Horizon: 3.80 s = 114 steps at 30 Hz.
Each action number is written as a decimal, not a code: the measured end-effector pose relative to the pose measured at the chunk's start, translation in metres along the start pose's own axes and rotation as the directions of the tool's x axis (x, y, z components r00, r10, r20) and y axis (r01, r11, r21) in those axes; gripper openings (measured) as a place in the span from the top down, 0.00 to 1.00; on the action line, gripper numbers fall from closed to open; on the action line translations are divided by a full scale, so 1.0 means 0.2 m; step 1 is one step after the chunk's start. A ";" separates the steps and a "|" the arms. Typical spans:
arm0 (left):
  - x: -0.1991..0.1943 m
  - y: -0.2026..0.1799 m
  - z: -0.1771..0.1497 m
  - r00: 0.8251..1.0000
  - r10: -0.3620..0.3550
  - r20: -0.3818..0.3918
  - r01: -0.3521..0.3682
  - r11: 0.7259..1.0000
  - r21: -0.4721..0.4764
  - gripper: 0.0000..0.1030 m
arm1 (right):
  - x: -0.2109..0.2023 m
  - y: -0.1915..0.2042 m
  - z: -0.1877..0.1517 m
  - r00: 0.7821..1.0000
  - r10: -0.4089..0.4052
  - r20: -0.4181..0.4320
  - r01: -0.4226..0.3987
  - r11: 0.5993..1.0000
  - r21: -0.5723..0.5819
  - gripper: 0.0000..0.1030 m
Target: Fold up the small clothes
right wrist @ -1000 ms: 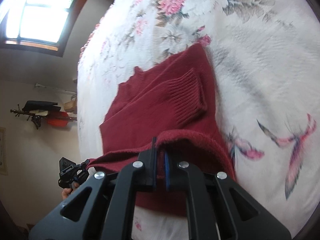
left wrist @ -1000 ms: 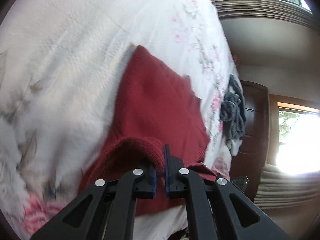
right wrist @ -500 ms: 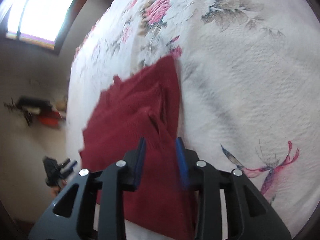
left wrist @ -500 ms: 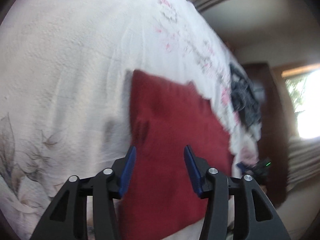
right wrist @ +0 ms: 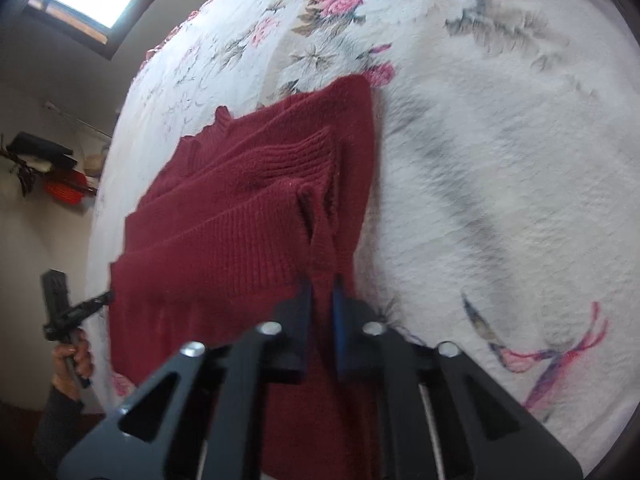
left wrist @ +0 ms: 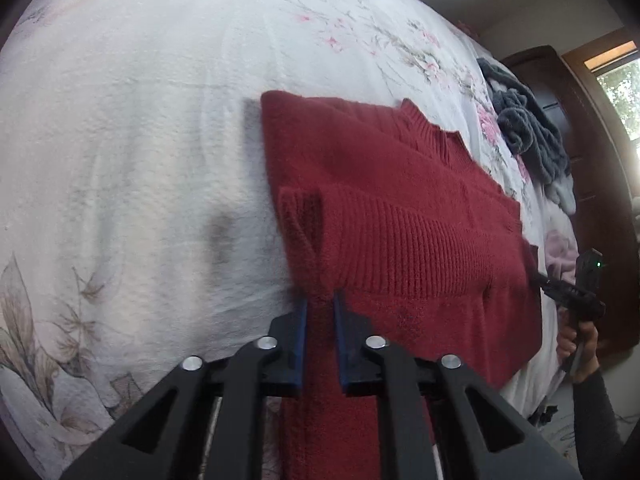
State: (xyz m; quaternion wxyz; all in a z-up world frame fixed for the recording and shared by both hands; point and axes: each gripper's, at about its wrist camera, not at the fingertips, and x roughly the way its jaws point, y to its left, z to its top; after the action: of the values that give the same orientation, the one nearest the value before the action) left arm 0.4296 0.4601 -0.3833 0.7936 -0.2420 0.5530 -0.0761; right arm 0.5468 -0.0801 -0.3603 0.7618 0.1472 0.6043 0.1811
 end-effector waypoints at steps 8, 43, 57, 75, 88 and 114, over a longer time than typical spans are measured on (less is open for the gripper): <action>-0.19 -0.13 -0.04 0.990 -0.021 0.138 0.014 0.999 0.051 0.92 | -0.16 0.08 -0.03 0.997 0.014 0.079 -0.010 0.999 -0.047 0.95; 0.25 0.07 0.91 0.991 0.087 0.099 -0.079 0.994 -0.076 0.93 | 0.23 0.09 0.80 0.980 -0.126 0.152 0.125 0.992 0.016 0.95; 0.39 0.14 0.90 0.985 0.165 0.053 -0.162 0.985 -0.060 0.86 | 0.42 -0.05 0.77 0.986 -0.141 0.088 0.136 0.989 0.062 0.92; 0.29 -0.01 0.63 0.999 -0.007 0.044 0.006 1.000 0.024 0.98 | 0.31 -0.17 0.53 0.996 0.085 0.040 -0.090 0.982 0.166 1.00; 0.17 0.03 0.20 0.994 -0.109 0.028 0.109 0.994 0.028 0.99 | 0.26 -0.10 0.20 0.975 0.223 0.010 -0.222 0.965 0.141 0.99; -0.10 0.25 -0.28 0.975 -0.217 0.052 0.222 0.966 -0.132 0.83 | -0.23 -0.15 -0.27 0.997 -0.047 0.066 0.042 0.995 0.089 0.84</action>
State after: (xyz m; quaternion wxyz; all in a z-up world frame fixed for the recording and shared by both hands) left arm 0.3639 0.4942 -0.4050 0.7720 -0.3572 0.5117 -0.1208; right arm 0.4874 -0.1280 -0.3467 0.7786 0.1728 0.5885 0.1325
